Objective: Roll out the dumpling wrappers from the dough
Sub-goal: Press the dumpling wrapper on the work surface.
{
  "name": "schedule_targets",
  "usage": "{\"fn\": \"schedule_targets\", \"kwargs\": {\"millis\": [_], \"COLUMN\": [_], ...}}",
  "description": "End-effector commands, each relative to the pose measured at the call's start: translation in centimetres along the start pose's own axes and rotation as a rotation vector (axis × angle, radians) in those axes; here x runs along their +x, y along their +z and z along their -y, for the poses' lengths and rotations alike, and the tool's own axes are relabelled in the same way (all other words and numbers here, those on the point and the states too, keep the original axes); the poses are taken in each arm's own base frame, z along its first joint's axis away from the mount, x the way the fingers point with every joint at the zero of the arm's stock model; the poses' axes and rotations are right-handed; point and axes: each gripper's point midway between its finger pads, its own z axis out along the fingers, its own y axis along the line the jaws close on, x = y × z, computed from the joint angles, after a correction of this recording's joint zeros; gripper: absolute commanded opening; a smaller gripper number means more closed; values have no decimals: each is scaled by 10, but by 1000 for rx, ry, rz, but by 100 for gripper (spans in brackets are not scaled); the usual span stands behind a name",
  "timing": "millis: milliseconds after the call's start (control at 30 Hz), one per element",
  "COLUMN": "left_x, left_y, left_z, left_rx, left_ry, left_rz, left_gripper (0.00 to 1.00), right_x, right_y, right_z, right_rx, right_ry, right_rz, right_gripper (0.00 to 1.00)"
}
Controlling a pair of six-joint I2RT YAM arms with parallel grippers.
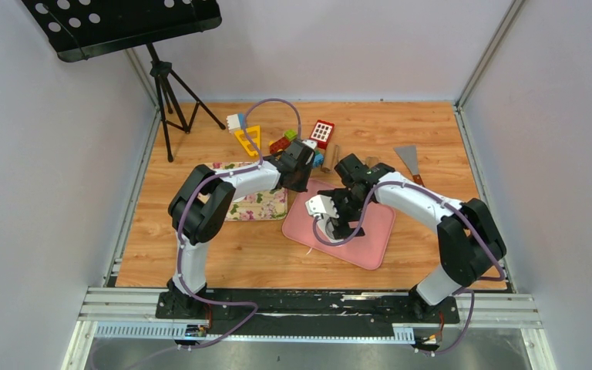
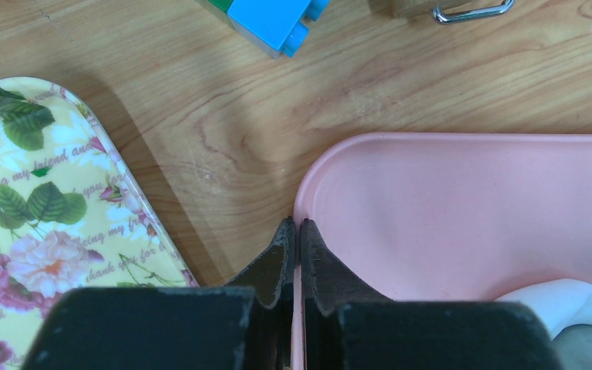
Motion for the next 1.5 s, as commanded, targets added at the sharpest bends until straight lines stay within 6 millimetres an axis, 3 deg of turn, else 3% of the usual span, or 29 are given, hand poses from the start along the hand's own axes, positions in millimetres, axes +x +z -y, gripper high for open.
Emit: {"fn": "schedule_targets", "kwargs": {"millis": [0, 267, 700, 967, 1200, 1467], "left_x": [32, 34, 34, 34, 34, 32], "left_y": [2, 3, 4, 4, 3, 2], "left_z": [1, 1, 0, -1, -2, -3], "left_rx": [-7, -7, -12, -20, -25, -32], "left_ry": [31, 30, 31, 29, 26, 31], "left_rz": [-110, -117, -116, -116, -115, -109], "left_gripper": [0, 0, 0, 0, 0, 0], "right_x": [-8, -1, -4, -4, 9, 19], "right_y": [7, 15, 17, 12, 23, 27], "right_z": [8, 11, -2, -2, -7, 2], "right_rx": [12, 52, 50, 140, 170, 229], "right_ry": [12, 48, 179, 346, 453, 569], "right_rz": [40, 7, -9, -21, -58, -99], "right_gripper": [96, 92, 66, 62, 61, 61]}}
